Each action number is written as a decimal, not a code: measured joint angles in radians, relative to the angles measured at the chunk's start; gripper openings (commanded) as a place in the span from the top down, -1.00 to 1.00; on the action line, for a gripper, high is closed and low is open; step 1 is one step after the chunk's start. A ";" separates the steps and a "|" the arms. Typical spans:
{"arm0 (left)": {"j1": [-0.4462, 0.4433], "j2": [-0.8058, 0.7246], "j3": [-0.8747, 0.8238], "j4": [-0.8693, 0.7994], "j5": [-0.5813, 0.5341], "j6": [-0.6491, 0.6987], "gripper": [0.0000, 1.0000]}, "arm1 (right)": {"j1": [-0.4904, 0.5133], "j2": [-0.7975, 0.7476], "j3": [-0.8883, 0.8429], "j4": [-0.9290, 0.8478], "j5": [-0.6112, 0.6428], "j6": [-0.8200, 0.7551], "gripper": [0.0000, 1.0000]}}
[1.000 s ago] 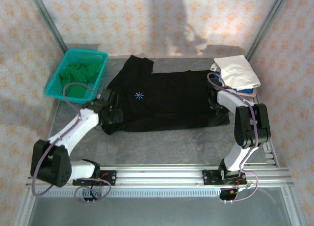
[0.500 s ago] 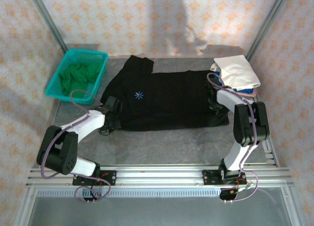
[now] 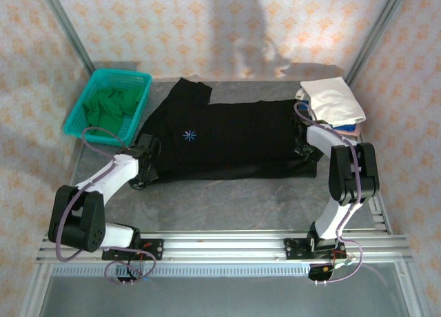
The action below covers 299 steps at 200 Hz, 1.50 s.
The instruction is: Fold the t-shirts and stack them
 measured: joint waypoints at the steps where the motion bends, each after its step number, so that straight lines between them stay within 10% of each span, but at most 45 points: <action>1: 0.001 0.002 0.000 -0.002 0.000 0.000 0.47 | 0.000 0.000 0.000 0.000 0.000 0.000 1.00; 77: 0.050 0.026 0.016 -0.029 -0.011 0.002 0.49 | 0.000 0.000 -0.002 -0.026 0.007 0.005 0.67; 135: 0.069 -0.022 0.039 -0.104 -0.100 -0.005 -0.23 | -0.012 -0.052 -0.029 -0.076 0.052 0.018 0.22; 190: -0.050 -0.067 0.202 -0.127 -0.135 0.002 -0.27 | 0.065 -0.199 -0.087 -0.051 -0.032 0.003 0.06; 299: -0.191 0.467 0.417 0.115 0.153 0.004 0.11 | 0.199 -0.121 -0.209 0.044 -0.164 0.048 0.10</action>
